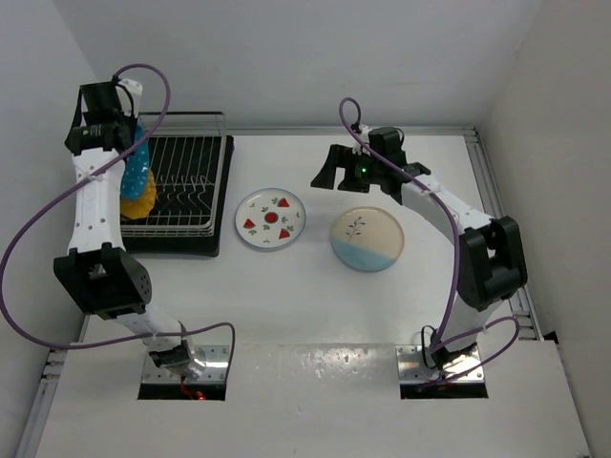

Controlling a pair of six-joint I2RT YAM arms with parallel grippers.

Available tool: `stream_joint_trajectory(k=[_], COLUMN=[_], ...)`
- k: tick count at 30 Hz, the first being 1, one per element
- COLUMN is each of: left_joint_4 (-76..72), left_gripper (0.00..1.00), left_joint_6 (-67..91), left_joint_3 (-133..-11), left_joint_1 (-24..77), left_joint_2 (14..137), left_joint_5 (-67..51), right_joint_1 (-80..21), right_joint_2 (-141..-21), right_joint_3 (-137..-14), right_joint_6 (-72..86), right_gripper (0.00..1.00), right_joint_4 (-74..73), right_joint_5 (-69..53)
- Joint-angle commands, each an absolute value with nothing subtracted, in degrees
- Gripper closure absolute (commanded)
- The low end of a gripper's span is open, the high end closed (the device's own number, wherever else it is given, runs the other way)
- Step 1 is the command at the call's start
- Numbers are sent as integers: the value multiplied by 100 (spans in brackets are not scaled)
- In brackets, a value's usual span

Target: Load the plates into the dish rack

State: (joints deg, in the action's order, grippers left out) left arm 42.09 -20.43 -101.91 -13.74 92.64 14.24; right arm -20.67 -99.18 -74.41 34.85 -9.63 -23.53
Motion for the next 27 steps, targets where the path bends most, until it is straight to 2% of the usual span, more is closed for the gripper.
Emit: stream_joint_trajectory(k=[1, 8, 17, 22, 26, 27], left_joint_4=[3357, 3297, 3103, 2918, 2848, 2848], left_gripper=[100, 100, 100, 100, 83, 74], left_joint_6=[-2268, -2320, -1978, -1785, -1723, -1723], left_joint_3=[-10477, -10179, -9335, -8835, -8622, -8622], left_joint_1=[-1301, -1301, -1564, -1564, -1617, -1617], left_joint_2=[8851, 8851, 8798, 8798, 8798, 8798], left_joint_5=[1994, 2013, 1108, 1326, 1327, 1327], right_joint_1=[-2065, -2057, -2048, -2030, -1995, -1969], right_joint_2=[-9694, -9817, -9800, -9756, -9729, -9712], right_joint_3=[-7374, -7383, -7339, -7225, -7172, -7163], right_joint_6=[3331, 3331, 3226, 3243, 3261, 3261], right_gripper=[1, 1, 1, 1, 1, 1], right_joint_4=[-888, -888, -940, -879, -923, -958], right_joint_5=[-2268, -2285, -2285, -2285, -2241, -2224])
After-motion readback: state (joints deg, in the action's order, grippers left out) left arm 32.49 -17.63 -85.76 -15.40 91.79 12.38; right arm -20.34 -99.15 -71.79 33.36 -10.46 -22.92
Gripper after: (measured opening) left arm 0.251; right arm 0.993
